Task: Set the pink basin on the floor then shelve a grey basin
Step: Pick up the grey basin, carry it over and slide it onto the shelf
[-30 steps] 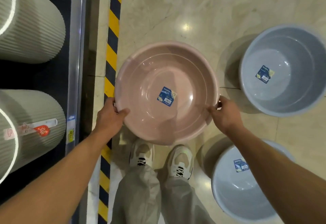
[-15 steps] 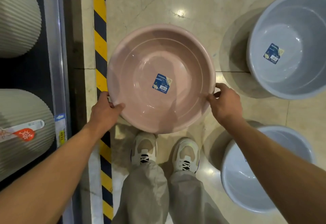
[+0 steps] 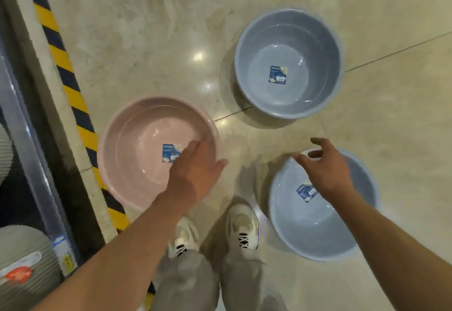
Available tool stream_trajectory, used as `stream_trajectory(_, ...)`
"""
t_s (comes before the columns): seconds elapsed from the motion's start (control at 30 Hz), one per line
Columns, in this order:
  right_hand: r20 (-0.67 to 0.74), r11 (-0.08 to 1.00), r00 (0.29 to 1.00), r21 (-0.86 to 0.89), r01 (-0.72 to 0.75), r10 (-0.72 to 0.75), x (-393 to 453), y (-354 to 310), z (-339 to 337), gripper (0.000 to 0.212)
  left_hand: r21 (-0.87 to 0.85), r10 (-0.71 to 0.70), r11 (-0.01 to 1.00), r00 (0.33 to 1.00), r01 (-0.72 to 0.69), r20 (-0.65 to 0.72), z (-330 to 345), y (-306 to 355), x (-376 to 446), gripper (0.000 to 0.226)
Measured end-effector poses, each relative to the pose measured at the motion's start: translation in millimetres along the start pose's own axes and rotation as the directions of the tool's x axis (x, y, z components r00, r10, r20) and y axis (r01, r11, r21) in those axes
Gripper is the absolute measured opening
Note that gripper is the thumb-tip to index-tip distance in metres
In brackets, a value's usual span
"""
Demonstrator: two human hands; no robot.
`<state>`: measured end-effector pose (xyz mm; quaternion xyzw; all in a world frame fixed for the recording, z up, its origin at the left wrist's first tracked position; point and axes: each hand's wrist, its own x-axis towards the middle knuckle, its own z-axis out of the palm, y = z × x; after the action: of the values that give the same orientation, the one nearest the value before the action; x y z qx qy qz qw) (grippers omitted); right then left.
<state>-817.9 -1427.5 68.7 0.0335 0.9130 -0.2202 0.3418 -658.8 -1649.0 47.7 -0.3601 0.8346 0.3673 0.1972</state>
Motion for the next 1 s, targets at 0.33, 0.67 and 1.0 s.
stream_trajectory(0.33,-0.233,0.872,0.854,0.287,-0.396,0.465,-31.1,202.9,-81.8,0.067,0.179,0.182,0.959,0.960,-0.221,0.211,105.2,112.0,19.8,0.066)
stream_trajectory(0.67,-0.046,0.679,0.729,0.408,-0.610,0.683,-33.0,314.0,23.7,0.076,0.230,-0.018,0.972,0.950,-0.057,0.312,197.1,69.0,49.4,0.060)
stream_trajectory(1.0,-0.038,0.646,0.722,0.482,-0.593,0.691,-36.1,298.2,48.4,0.036,0.134,-0.092,0.990,0.949,0.053,0.302,197.5,64.8,48.5,0.024)
